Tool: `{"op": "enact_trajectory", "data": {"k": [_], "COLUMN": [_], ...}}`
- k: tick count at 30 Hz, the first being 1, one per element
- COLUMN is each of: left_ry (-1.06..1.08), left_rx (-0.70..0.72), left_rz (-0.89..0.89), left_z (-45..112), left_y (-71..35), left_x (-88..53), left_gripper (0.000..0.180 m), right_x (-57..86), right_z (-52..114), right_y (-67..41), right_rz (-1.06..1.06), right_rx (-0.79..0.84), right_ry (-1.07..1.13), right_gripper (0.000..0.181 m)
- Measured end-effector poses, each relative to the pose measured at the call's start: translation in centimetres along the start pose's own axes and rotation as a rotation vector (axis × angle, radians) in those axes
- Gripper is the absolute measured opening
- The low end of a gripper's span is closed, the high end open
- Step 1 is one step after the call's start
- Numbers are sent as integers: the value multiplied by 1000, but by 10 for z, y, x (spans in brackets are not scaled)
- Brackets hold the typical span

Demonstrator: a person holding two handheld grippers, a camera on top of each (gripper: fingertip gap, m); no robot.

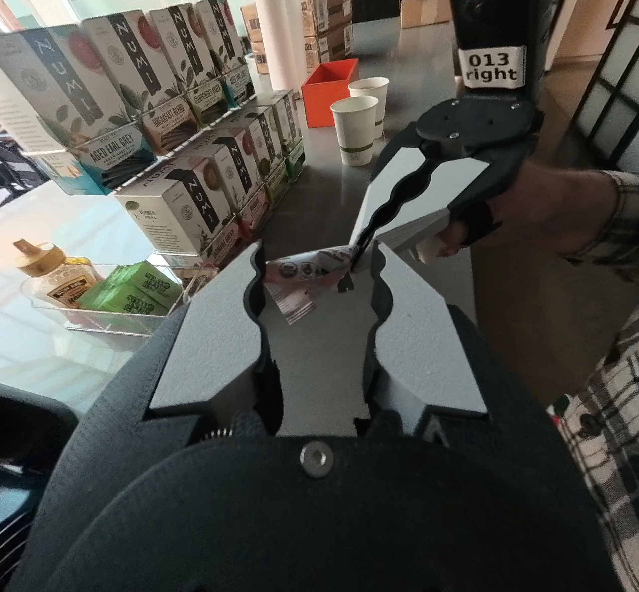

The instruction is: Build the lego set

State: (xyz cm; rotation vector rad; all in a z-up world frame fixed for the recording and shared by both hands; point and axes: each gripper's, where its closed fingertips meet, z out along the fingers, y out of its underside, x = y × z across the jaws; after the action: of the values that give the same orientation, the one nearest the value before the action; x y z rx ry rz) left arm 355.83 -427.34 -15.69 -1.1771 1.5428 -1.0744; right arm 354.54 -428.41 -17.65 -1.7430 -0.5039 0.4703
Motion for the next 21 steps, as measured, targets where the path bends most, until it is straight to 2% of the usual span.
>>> {"op": "enact_trajectory", "data": {"k": [4,7,10,13,21], "left_ry": [99,193,221,150,311], "left_rx": [9,29,105,108,112], "left_rz": [-81,-215,-315,-290,-402], "left_z": [4,4,-5,-14,-12], "left_y": [5,7,2,3,5], "left_x": [11,16,10,-4,13], "left_gripper": [53,49,41,54,51], "right_x": [-5,-9,-14,-15,-19], "right_z": [2,-1,-2,-7,-5], "right_y": [0,-3,-3,-8,-12], "right_rz": [-24,-66,-93,-92,-104], "right_rx": [10,36,45,75,106], "right_ry": [-19,-38,-66,-73,-106], "right_gripper": [0,0,0,0,0]}}
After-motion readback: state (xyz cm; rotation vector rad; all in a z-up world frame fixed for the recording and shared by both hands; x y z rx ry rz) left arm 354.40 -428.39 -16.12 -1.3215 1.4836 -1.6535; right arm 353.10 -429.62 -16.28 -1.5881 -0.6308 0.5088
